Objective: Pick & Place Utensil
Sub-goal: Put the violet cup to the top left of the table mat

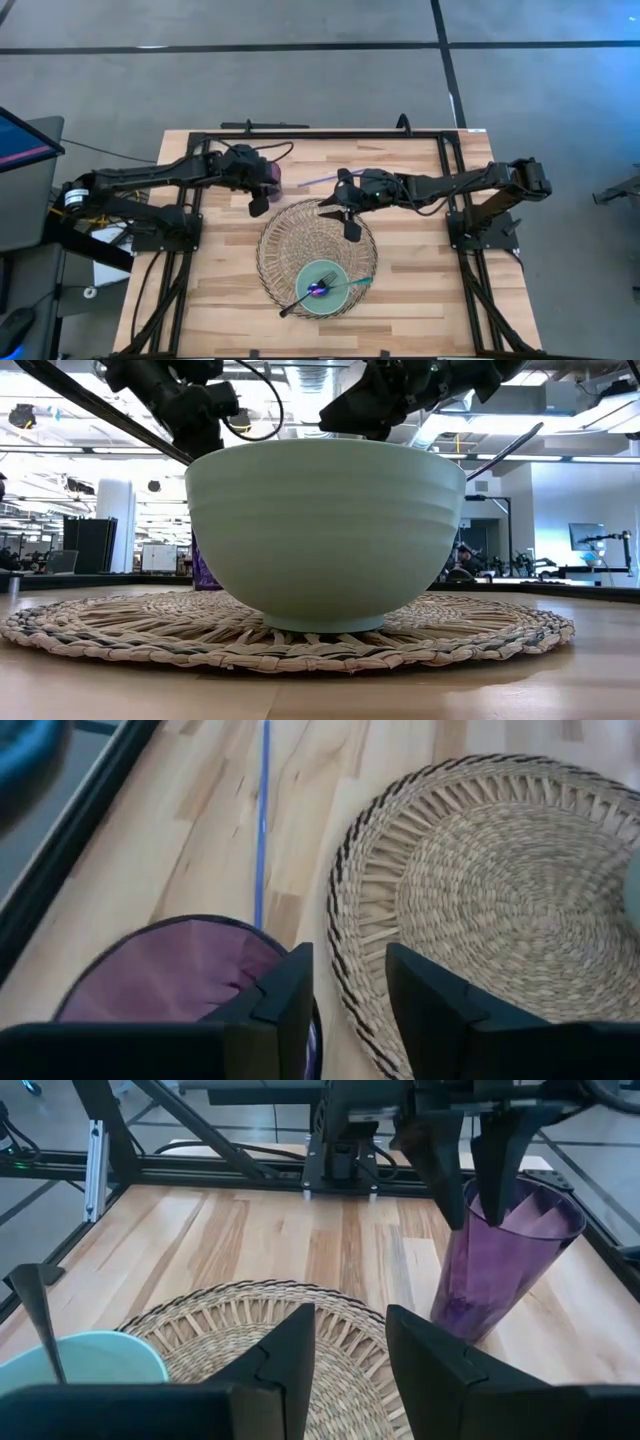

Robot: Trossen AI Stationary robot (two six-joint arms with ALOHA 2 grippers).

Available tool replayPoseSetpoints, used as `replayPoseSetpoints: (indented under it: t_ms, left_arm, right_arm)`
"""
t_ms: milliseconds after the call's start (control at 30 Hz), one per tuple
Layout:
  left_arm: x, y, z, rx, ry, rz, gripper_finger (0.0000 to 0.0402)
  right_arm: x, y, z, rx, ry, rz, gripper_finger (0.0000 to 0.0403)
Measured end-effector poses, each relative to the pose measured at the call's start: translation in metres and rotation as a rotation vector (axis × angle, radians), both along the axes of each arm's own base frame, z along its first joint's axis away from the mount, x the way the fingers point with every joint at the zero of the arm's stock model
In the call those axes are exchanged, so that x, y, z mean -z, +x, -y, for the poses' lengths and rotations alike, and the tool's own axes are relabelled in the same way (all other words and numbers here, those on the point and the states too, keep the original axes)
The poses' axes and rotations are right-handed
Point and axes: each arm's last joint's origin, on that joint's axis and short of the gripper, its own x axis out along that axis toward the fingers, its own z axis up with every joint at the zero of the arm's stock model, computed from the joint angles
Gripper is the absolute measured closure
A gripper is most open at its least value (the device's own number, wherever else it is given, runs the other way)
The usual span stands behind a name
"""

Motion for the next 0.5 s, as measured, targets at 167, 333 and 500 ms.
replayPoseSetpoints:
  t_ms: [167, 333, 500]
  left_arm:
    - [0.0018, 0.0039, -0.0010, -0.015, -0.025, 0.000, 0.0262]
    - [0.0008, 0.0009, -0.0014, -0.051, -0.002, -0.006, 0.0265]
    - [-0.0029, -0.0041, -0.0001, -0.068, -0.014, 0.016, 0.0270]
  right_arm:
    - [0.0000, 0.0000, -0.0001, 0.000, 0.000, 0.000, 0.0284]
    - [0.0001, 0.0000, -0.0001, 0.000, 0.000, -0.001, 0.0284]
    - [0.0001, 0.0000, -0.0001, -0.001, 0.000, -0.001, 0.0284]
